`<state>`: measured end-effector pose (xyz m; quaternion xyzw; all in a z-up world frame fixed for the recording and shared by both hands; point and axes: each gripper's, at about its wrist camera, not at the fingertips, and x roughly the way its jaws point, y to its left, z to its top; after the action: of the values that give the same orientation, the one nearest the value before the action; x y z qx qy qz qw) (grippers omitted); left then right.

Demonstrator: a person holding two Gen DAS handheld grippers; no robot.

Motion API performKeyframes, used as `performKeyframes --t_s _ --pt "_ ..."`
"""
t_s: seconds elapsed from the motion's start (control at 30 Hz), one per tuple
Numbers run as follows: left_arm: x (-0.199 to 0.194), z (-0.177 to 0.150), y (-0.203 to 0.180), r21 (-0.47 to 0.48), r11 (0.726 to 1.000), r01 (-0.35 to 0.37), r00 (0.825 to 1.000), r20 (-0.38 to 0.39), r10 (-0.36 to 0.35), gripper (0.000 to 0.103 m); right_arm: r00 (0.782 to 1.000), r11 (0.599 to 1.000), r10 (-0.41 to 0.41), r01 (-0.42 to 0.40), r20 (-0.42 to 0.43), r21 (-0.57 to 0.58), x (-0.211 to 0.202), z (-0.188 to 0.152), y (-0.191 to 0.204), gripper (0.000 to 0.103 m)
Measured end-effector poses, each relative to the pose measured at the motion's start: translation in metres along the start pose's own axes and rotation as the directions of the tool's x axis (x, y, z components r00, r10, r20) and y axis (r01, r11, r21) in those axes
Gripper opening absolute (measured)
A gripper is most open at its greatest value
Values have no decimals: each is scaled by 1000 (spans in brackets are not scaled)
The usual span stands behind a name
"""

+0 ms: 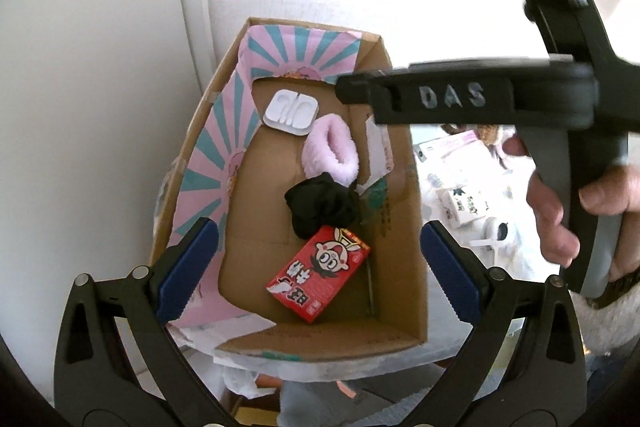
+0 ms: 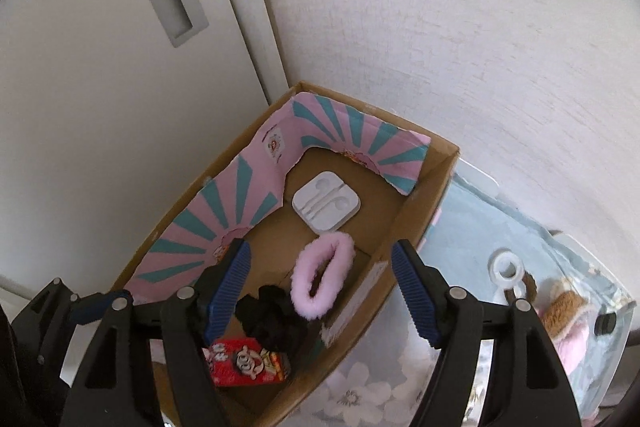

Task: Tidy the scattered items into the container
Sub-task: 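Withdraw both tools from the box back over the table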

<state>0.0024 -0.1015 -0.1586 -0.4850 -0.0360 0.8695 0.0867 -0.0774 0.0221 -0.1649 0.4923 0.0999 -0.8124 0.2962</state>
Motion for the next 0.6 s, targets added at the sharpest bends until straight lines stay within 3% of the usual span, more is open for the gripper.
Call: performKeyframes --t_s 0.3,0.5,0.6 --pt "-16 10 -23 41 999 14 999 30 -15 101 999 997 -23 20 33 77 -38 -33 -33 69" --pt "-24 19 -51 112 993 28 998 51 -34 101 993 982 -87 73 77 174 -84 -56 -86 69" --pt "-22 19 -68 152 986 61 997 41 -68 101 985 964 -158 140 66 227 -103 -75 -114 69"
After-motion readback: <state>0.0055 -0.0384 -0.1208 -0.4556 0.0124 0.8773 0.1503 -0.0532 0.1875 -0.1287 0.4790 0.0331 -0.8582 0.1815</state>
